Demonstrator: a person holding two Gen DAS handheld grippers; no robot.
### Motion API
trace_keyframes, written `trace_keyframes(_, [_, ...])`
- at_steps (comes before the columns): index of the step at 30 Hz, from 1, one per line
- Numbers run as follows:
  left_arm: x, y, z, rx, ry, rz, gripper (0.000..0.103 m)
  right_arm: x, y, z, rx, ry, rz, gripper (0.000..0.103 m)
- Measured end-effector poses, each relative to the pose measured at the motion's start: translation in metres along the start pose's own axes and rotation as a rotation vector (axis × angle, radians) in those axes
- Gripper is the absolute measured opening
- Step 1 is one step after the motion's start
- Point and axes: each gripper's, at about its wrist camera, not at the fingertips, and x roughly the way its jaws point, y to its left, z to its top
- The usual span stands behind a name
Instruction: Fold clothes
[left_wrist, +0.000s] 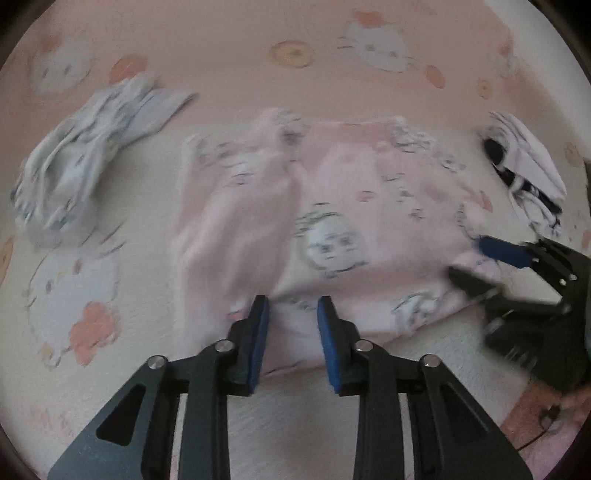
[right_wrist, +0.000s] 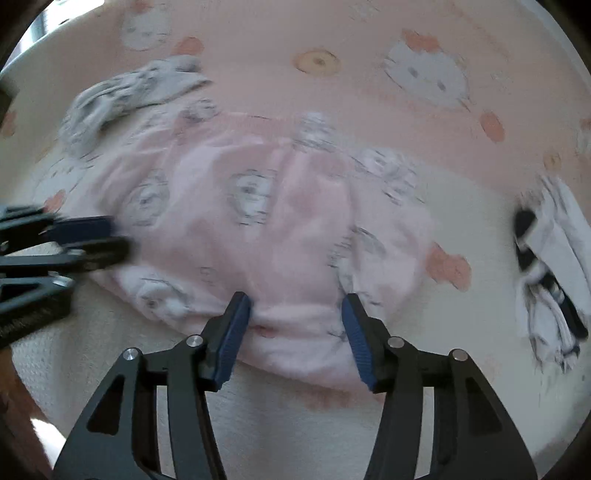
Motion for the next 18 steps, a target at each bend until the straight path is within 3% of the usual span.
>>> trace_keyframes(2, [-0.005, 0.012, -0.002, -0.013, 0.007, 0.067, 0.027, -0.005, -0.021, -0.005, 0.024, 0.019, -0.102, 0.054])
trace_keyframes(3, [-0.008, 0.017, -0.002, -0.027, 0.003, 0.059, 0.027, -0.007, -0.031, -0.006, 0.046, 0.013, -0.093, 0.06])
trace_keyframes(4, [-0.013, 0.018, 0.0, -0.041, -0.009, 0.043, 0.029, -0.01, -0.04, -0.007, 0.068, 0.007, -0.083, 0.061])
trace_keyframes(6, [-0.023, 0.009, 0.007, -0.024, -0.067, 0.01, 0.036, -0.015, -0.043, 0.005, 0.115, -0.048, -0.047, 0.061])
trace_keyframes(8, [-0.026, -0.006, 0.018, 0.026, -0.129, -0.021, 0.054, -0.017, -0.038, 0.02, 0.142, -0.101, 0.003, 0.061])
trace_keyframes(9, [-0.025, -0.012, 0.024, 0.049, -0.152, -0.033, 0.058, -0.014, -0.032, 0.026, 0.13, -0.116, 0.039, 0.062])
trace_keyframes(12, [-0.001, -0.021, 0.041, 0.092, -0.123, -0.019, 0.062, 0.001, -0.011, 0.048, 0.081, -0.129, 0.143, 0.063])
trace_keyframes(14, [0.014, -0.023, 0.035, 0.12, -0.049, 0.07, 0.064, 0.03, -0.003, 0.048, -0.007, -0.02, 0.066, 0.062])
trace_keyframes(16, [0.015, -0.004, 0.034, 0.081, -0.045, 0.04, 0.065, 0.034, -0.016, 0.044, 0.001, -0.007, 0.038, 0.074])
trace_keyframes(18, [0.007, 0.02, 0.034, -0.01, -0.047, 0.131, 0.065, 0.027, -0.042, 0.044, 0.073, -0.003, -0.008, 0.073])
